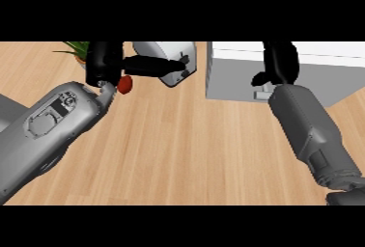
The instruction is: Pick up the can, place it into the drawer and close the drawer
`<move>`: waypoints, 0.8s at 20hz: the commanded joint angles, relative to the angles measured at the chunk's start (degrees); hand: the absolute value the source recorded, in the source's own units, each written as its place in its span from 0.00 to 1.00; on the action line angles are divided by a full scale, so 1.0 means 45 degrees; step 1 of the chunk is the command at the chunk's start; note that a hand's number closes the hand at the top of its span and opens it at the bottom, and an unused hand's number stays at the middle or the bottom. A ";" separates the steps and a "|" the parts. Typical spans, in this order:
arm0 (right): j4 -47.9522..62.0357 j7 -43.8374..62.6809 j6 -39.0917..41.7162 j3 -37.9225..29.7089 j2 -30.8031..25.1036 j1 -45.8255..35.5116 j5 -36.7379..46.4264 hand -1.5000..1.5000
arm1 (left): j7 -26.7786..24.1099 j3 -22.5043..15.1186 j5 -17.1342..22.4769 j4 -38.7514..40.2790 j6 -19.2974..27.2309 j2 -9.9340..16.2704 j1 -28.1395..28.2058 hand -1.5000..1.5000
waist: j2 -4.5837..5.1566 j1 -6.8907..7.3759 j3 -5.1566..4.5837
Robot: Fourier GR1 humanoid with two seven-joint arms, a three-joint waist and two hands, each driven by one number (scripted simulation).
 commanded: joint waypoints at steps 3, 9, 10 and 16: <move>0.1101 -0.0174 -0.0161 -0.0553 -0.0345 -0.1111 -0.0312 0.00 | -0.0295 -0.0244 -0.0312 -0.0958 0.0091 0.0023 0.1203 0.00 | 0.0234 0.0486 0.0065; 0.1352 -0.0761 0.0009 -0.0891 0.0351 -0.1619 -0.0787 0.00 | -0.0362 0.0089 -0.0511 -0.1639 -0.0092 0.0607 0.1645 0.00 | 0.0175 0.0276 0.0064; 0.1176 -0.1323 0.0397 -0.1406 -0.0055 -0.1840 -0.1398 0.00 | -0.0429 0.0154 -0.0418 -0.1304 -0.0302 0.0561 0.1663 0.00 | 0.0246 0.0217 0.0074; 0.0707 -0.2978 0.1021 -0.2919 0.0781 -0.2232 -0.3372 0.00 | -0.0156 0.0054 -0.0639 -0.1628 0.0174 0.0300 0.1714 0.00 | 0.0169 0.0186 0.0102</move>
